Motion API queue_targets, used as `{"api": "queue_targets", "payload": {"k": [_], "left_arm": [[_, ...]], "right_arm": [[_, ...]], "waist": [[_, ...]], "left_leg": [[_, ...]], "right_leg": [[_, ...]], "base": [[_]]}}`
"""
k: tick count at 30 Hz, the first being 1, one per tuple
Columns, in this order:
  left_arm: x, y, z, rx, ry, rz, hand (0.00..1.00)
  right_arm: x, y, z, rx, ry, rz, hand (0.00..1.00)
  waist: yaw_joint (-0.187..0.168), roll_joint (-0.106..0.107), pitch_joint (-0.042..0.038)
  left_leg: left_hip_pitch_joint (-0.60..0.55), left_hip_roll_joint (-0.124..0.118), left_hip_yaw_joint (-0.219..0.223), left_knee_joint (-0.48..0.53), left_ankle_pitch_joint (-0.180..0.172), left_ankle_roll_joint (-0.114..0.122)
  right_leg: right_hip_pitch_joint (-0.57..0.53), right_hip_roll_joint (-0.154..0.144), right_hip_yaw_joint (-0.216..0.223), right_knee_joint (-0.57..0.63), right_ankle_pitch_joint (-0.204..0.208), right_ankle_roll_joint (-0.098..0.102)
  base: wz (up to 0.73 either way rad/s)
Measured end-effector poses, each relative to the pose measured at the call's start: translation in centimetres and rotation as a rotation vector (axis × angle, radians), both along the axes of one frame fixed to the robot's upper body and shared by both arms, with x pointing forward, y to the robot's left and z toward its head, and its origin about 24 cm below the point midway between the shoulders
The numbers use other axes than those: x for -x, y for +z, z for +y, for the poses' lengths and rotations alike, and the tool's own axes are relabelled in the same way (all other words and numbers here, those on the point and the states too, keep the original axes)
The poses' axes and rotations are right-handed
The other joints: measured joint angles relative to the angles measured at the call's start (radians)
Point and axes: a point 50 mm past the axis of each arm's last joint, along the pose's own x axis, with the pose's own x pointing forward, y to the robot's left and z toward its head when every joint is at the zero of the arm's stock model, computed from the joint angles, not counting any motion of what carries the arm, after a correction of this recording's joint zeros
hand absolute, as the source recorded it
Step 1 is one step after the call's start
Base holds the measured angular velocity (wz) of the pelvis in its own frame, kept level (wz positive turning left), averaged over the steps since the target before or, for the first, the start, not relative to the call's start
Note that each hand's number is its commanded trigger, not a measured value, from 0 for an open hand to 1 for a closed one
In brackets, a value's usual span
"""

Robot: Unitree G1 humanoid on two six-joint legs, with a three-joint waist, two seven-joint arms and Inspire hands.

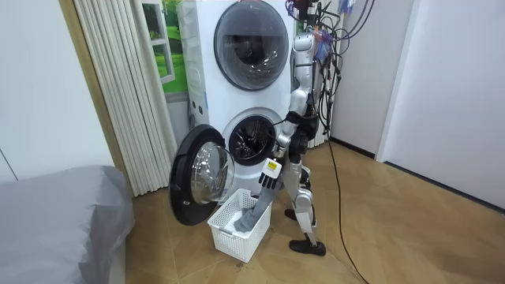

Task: Put towel into washing machine

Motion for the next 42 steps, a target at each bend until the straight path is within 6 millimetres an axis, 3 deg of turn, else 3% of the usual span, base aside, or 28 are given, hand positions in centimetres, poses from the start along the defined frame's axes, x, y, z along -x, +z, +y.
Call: {"api": "queue_targets", "payload": {"k": [8,17,22,26,27,31,38,42], "left_arm": [[-0.4,0.0,-0.1,-0.008,-0.027,-0.008,0.0],[-3.1,0.5,-0.5,-0.101,-0.225,-0.072,0.0],[-6.9,1.3,-1.6,-0.208,-0.46,-0.14,0.0],[-9.4,2.0,-2.4,-0.283,-0.578,-0.189,0.0],[-10.0,2.2,-2.5,-0.309,-0.603,-0.201,0.0],[-12.5,3.2,-3.9,-0.359,-0.666,-0.287,0.0],[-16.5,5.4,-5.5,-0.513,-0.822,-0.449,0.0],[-18.8,7.0,-5.9,-0.604,-0.833,-0.549,0.0]], "right_arm": [[-0.2,0.0,-0.1,0.036,0.0,-0.012,0.0],[-2.1,0.3,0.4,0.059,0.092,-0.055,0.0],[-5.3,0.8,0.6,0.099,0.195,-0.099,0.0],[-7.2,1.4,1.0,0.111,0.21,-0.138,0.0],[-8.1,1.6,1.2,0.114,0.211,-0.159,0.0],[-10.4,2.4,1.4,0.113,0.17,-0.226,0.0],[-14.2,4.2,2.0,0.133,0.194,-0.346,0.0],[-15.9,5.1,2.4,0.147,0.194,-0.404,0.0]], "waist": [[0.0,0.015,-0.001],[-0.002,0.015,-0.0021],[-0.005,0.033,0.0145],[-0.01,0.031,0.0252],[-0.016,0.025,0.039],[-0.035,0.024,0.0627],[-0.056,0.023,0.0815],[-0.061,0.023,0.0866]], "left_leg": [[-0.018,0.0,0.002,0.001,0.0,0.0],[-0.121,-0.001,0.002,0.024,0.001,0.002],[-0.22,-0.011,0.003,0.046,0.008,0.013],[-0.303,-0.022,0.004,0.088,0.012,0.016],[-0.33,-0.025,0.002,0.115,0.012,0.016],[-0.46,-0.036,0.005,0.219,0.002,0.029],[-0.713,-0.047,0.036,0.388,-0.02,0.049],[-0.847,-0.028,0.039,0.512,-0.062,0.047]], "right_leg": [[-0.02,0.001,0.004,0.004,0.0,0.0],[-0.123,-0.008,-0.006,0.036,0.002,-0.005],[-0.236,-0.033,-0.008,0.089,0.004,-0.01],[-0.324,-0.049,-0.005,0.144,0.003,-0.011],[-0.344,-0.056,-0.006,0.161,0.003,-0.011],[-0.455,-0.079,0.0,0.221,0.004,-0.016],[-0.717,-0.113,0.045,0.38,-0.001,-0.035],[-0.84,-0.111,0.057,0.474,-0.018,-0.043]], "base": [[0.0],[0.01],[-0.03],[0.02],[0.13],[0.06],[-0.02],[-0.1]]}}
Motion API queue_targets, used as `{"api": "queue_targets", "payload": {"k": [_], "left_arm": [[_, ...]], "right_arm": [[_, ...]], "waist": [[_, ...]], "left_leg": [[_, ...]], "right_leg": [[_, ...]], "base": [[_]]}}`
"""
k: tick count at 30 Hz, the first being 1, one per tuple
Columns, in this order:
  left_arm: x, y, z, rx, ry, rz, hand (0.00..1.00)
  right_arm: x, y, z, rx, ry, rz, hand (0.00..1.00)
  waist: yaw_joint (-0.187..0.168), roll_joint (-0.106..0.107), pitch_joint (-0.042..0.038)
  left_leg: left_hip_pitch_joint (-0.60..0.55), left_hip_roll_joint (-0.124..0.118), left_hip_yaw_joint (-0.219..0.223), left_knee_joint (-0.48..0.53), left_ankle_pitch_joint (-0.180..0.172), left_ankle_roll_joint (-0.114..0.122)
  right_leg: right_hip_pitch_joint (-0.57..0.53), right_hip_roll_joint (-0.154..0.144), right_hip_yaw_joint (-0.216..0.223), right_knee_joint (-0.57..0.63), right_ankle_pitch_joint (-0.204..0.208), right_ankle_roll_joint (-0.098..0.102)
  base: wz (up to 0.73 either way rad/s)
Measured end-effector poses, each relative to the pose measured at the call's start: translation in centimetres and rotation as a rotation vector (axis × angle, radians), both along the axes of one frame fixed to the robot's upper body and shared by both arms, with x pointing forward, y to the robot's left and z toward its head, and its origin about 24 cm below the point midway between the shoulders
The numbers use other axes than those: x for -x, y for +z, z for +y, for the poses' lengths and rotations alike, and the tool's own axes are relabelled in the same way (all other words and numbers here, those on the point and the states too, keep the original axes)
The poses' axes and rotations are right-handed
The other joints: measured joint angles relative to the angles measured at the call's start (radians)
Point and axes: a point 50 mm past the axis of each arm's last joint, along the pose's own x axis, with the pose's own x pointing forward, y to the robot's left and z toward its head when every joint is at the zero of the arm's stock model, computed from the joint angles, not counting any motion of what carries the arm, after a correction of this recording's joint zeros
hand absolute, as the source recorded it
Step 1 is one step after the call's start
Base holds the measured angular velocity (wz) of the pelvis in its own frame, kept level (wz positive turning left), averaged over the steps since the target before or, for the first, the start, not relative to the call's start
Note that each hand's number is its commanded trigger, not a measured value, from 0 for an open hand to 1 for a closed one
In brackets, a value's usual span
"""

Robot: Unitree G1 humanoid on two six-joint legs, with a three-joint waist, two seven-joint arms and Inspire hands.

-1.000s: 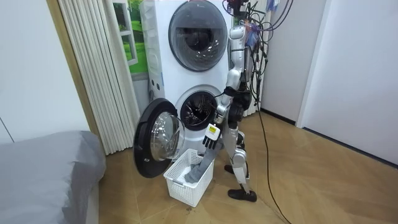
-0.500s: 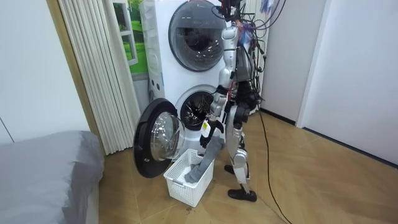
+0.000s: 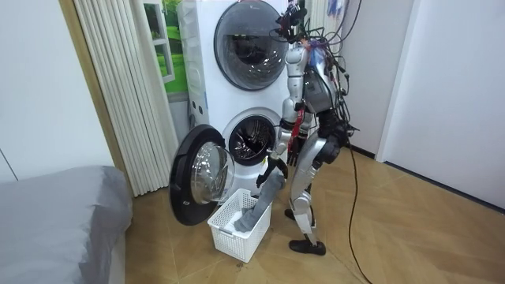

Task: Put towel into washing machine

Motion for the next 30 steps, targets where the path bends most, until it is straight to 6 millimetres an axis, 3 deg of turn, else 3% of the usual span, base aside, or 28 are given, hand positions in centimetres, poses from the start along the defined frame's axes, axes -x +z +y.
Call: {"api": "queue_targets", "payload": {"k": [5,7,10,14,19,29,30], "left_arm": [[-2.7,2.3,-0.6,-0.051,-0.044,-0.139,0.0],[-3.5,3.0,-0.7,-0.072,-0.058,-0.188,0.0],[-4.0,3.6,-0.8,-0.095,-0.08,-0.222,0.0],[-4.6,4.2,-0.7,-0.11,-0.091,-0.259,0.0],[-5.7,5.4,-1.1,-0.121,-0.11,-0.321,0.0],[-7.1,7.1,-0.7,-0.192,-0.162,-0.399,0.0],[-7.2,7.1,-0.7,-0.193,-0.17,-0.4,0.51]], "right_arm": [[-1.7,1.0,0.6,-0.025,-0.01,-0.061,0.0],[-2.4,1.5,1.1,-0.058,-0.023,-0.09,0.0],[-2.9,1.9,1.6,-0.074,-0.002,-0.12,0.0],[-3.6,2.5,2.2,-0.099,0.011,-0.148,0.0],[-4.5,3.4,3.1,-0.151,0.022,-0.203,0.0],[-5.3,4.6,4.5,-0.246,0.056,-0.285,0.0],[-5.4,4.7,4.5,-0.243,0.06,-0.287,0.0]], "waist": [[-0.008,-0.011,0.0064],[-0.028,-0.014,0.0064],[-0.043,-0.015,0.0069],[-0.082,-0.02,0.0088],[-0.105,-0.028,0.0089],[-0.163,-0.039,0.0078],[-0.162,-0.04,0.0076]], "left_leg": [[-0.148,0.034,-0.007,0.147,-0.043,-0.018],[-0.212,0.049,-0.009,0.2,-0.055,-0.021],[-0.279,0.075,-0.01,0.279,-0.085,-0.028],[-0.356,0.086,-0.021,0.373,-0.122,-0.031],[-0.455,0.112,-0.033,0.472,-0.157,-0.038],[-0.577,0.114,-0.074,0.57,-0.187,-0.052],[-0.58,0.114,-0.078,0.577,-0.192,-0.054]], "right_leg": [[-0.132,0.006,-0.004,0.098,-0.015,-0.024],[-0.193,0.01,-0.007,0.139,-0.021,-0.035],[-0.258,0.024,-0.005,0.198,-0.033,-0.051],[-0.337,0.021,-0.007,0.295,-0.07,-0.063],[-0.432,0.033,-0.012,0.375,-0.091,-0.079],[-0.542,0.026,-0.035,0.467,-0.123,-0.102],[-0.545,0.027,-0.037,0.474,-0.126,-0.105]], "base": [[-0.07],[-0.06],[-0.18],[-0.02],[-0.07],[0.01],[0.0]]}}
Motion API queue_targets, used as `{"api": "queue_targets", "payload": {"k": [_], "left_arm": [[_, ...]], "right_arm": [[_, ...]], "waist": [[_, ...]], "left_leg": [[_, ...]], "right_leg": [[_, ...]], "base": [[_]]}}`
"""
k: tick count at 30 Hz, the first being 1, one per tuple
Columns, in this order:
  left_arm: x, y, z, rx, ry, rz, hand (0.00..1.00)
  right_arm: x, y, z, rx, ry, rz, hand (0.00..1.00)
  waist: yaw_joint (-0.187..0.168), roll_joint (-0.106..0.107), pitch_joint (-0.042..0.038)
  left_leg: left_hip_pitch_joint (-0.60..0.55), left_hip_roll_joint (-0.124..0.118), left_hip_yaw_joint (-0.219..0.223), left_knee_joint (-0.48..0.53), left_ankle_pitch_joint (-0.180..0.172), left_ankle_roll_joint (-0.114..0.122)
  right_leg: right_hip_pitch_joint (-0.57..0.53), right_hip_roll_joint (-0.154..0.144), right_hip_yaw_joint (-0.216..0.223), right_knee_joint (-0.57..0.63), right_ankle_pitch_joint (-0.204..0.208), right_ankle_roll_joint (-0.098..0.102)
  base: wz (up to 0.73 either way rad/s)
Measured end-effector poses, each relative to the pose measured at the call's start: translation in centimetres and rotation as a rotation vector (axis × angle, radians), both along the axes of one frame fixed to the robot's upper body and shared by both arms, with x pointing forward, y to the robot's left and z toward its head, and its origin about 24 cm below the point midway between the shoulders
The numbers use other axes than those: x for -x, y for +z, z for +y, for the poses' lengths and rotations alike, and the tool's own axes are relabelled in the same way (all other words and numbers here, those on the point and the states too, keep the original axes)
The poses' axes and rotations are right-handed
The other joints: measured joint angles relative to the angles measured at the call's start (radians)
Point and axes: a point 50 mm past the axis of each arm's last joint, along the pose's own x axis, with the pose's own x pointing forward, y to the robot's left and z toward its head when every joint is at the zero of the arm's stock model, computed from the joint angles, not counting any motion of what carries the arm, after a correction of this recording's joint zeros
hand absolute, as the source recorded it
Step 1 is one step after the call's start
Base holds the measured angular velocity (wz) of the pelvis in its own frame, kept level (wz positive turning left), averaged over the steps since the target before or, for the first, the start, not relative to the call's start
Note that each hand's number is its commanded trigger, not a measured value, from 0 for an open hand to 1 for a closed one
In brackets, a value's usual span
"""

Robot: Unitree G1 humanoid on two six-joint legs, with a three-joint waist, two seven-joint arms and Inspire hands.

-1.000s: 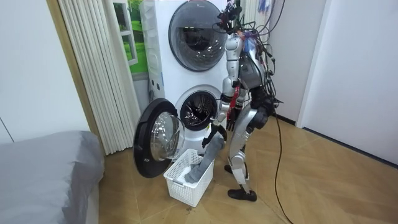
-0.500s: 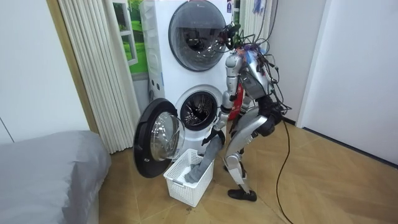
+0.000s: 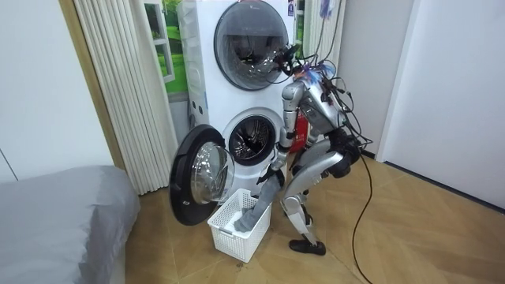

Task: Put towel into washing machine

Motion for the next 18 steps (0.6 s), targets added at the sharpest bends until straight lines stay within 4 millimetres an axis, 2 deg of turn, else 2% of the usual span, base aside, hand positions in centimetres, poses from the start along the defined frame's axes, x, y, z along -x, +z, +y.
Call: {"api": "queue_targets", "payload": {"k": [1,2,9,12,18], "left_arm": [[0.1,-0.1,0.0,0.001,-0.006,0.004,0.97],[0.1,-0.1,0.0,-0.002,-0.007,0.006,1.0],[0.1,-0.2,0.0,-0.026,-0.028,0.007,1.0],[0.1,-0.1,0.4,-0.036,-0.022,0.011,1.0],[-0.2,0.3,1.5,-0.09,-0.031,0.024,1.0]], "right_arm": [[-0.1,0.1,0.0,0.003,0.006,-0.005,0.0],[-0.1,0.1,0.0,0.004,0.007,-0.006,0.0],[-0.5,0.5,0.2,0.001,0.016,-0.026,0.0],[-0.7,0.9,0.6,-0.011,0.027,-0.044,0.0],[-0.7,1.0,1.0,-0.024,0.036,-0.053,0.0]], "waist": [[-0.002,-0.001,-0.0002],[-0.003,-0.001,-0.0003],[-0.01,-0.004,-0.0002],[-0.023,-0.01,-0.0002],[-0.031,-0.02,-0.0012]], "left_leg": [[-0.001,-0.001,-0.001,0.005,-0.004,0.0],[-0.003,-0.001,-0.001,0.007,-0.006,0.0],[-0.032,-0.004,-0.018,0.022,-0.015,0.0],[-0.051,-0.002,-0.019,0.04,-0.024,0.002],[-0.052,-0.002,-0.018,0.042,-0.026,-0.001]], "right_leg": [[-0.003,-0.001,0.0,0.008,-0.003,-0.003],[-0.005,-0.001,0.0,0.012,-0.005,-0.003],[-0.024,-0.003,-0.011,0.02,-0.014,-0.001],[-0.045,-0.004,-0.012,0.035,-0.013,-0.009],[-0.048,-0.004,-0.012,0.036,-0.014,-0.008]], "base": [[0.0],[0.0],[0.01],[-0.03],[-0.02]]}}
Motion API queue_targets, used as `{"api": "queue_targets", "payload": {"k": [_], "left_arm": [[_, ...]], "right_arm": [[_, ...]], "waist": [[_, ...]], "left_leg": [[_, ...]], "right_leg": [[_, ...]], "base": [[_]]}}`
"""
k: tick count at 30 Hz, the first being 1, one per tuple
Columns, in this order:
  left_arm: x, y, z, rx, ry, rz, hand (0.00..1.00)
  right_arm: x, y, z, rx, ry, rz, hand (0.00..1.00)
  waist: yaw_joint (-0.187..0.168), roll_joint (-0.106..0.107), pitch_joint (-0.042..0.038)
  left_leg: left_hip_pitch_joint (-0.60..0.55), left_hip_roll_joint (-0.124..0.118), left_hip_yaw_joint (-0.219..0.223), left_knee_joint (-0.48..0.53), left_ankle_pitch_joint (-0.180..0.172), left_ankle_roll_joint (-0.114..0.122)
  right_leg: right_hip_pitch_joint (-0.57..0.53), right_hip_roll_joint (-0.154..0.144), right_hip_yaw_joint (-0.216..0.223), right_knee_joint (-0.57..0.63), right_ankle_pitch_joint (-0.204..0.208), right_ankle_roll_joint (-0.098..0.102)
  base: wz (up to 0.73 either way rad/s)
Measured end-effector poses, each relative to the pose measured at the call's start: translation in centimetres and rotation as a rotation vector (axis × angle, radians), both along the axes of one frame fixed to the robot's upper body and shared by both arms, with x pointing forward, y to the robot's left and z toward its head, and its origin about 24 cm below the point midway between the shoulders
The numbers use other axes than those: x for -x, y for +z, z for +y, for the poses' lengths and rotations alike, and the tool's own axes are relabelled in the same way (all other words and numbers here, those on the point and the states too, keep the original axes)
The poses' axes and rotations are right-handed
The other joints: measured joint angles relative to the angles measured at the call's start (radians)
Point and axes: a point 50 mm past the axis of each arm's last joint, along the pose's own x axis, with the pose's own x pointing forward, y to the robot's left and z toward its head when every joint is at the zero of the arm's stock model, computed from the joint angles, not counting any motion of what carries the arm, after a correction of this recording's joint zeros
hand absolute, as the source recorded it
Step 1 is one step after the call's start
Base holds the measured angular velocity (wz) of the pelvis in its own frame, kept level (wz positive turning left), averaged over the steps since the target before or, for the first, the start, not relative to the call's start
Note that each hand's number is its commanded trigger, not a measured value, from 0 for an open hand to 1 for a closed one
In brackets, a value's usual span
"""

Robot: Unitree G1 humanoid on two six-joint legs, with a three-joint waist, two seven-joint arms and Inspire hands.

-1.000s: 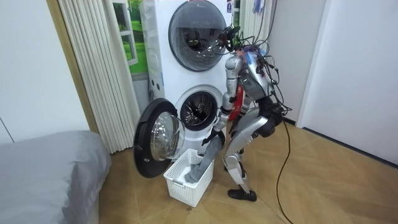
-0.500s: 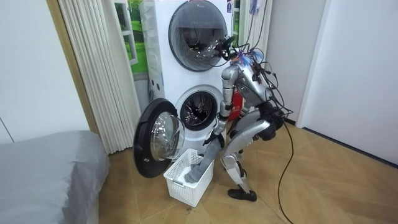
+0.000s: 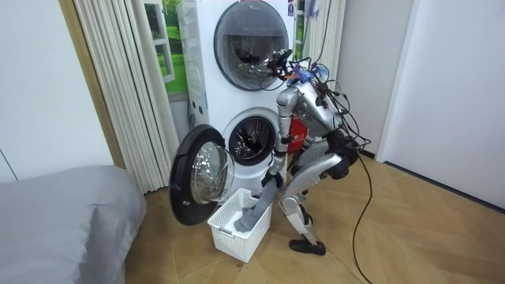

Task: Put towel into washing machine

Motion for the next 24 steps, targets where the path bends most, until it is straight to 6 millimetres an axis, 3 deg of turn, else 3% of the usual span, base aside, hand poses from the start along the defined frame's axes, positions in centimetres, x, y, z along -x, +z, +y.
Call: {"api": "queue_targets", "payload": {"k": [8,12,17,24], "left_arm": [[0.8,-1.0,0.5,-0.016,0.006,0.049,1.0],[1.5,-1.8,0.4,0.016,0.022,0.075,1.0],[2.1,-2.4,0.0,0.065,0.033,0.08,1.0],[1.8,-1.6,0.2,0.168,0.094,-0.02,1.0]], "right_arm": [[0.3,-0.3,-0.1,0.021,0.016,0.009,0.0],[1.2,-1.4,-0.6,0.039,0.0,0.062,0.0],[2.7,-2.8,-1.8,0.076,-0.036,0.127,0.0],[5.0,-4.4,-3.6,0.12,-0.066,0.203,0.0]], "waist": [[-0.002,-0.004,-0.0021],[0.013,-0.003,-0.002],[0.061,0.001,-0.0033],[0.113,0.018,-0.0051]], "left_leg": [[0.023,-0.008,0.0,-0.017,0.0,0.0],[0.093,-0.014,-0.004,-0.046,0.001,0.001],[0.201,-0.017,0.001,-0.105,0.006,-0.006],[0.371,-0.039,0.011,-0.26,0.056,-0.001]], "right_leg": [[0.019,-0.006,-0.002,-0.011,-0.001,0.002],[0.09,-0.004,-0.003,-0.037,-0.001,0.003],[0.196,0.0,-0.003,-0.091,0.004,0.012],[0.365,-0.002,-0.005,-0.218,0.027,0.027]], "base": [[0.01],[-0.03],[0.0],[0.09]]}}
